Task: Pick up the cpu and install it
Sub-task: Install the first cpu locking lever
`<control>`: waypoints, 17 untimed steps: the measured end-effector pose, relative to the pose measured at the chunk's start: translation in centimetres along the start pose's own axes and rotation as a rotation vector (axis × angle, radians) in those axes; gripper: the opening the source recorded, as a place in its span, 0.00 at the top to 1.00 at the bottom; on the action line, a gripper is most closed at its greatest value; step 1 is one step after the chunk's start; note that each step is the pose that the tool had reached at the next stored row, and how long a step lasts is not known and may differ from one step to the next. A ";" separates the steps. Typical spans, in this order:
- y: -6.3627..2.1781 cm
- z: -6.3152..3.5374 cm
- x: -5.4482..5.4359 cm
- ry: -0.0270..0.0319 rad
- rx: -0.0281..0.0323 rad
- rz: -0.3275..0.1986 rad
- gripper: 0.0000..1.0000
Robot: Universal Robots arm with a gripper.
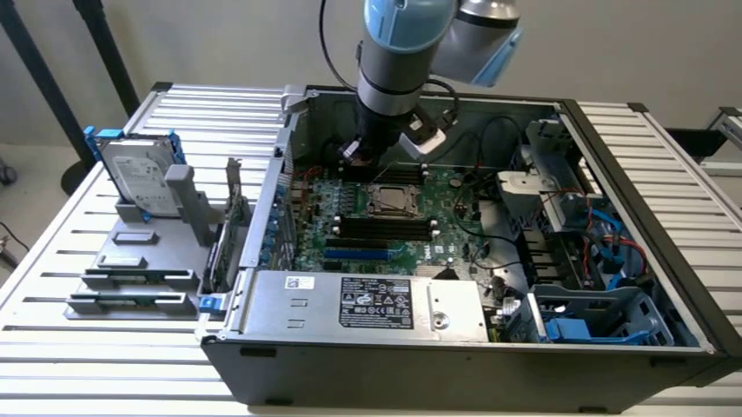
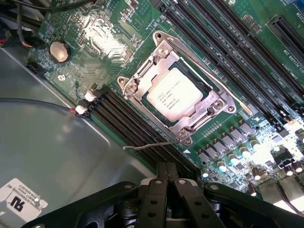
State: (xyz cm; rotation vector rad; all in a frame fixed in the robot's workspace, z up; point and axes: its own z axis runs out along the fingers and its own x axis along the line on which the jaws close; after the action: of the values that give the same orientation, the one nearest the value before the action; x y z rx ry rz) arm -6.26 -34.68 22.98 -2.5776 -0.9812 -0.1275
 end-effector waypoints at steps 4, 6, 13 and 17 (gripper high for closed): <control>0.18 0.67 -0.2 0.0018 -0.0017 -0.001 0.89; 0.28 1.02 -0.3 0.0028 -0.0026 -0.002 0.89; 0.57 1.99 -0.6 0.0057 -0.0056 -0.003 0.89; 0.56 2.17 -0.6 0.0054 -0.0073 -0.004 0.89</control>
State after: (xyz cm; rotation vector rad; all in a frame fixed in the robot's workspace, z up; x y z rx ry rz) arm -6.42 -34.58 20.68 -2.5809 -0.9852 -0.1392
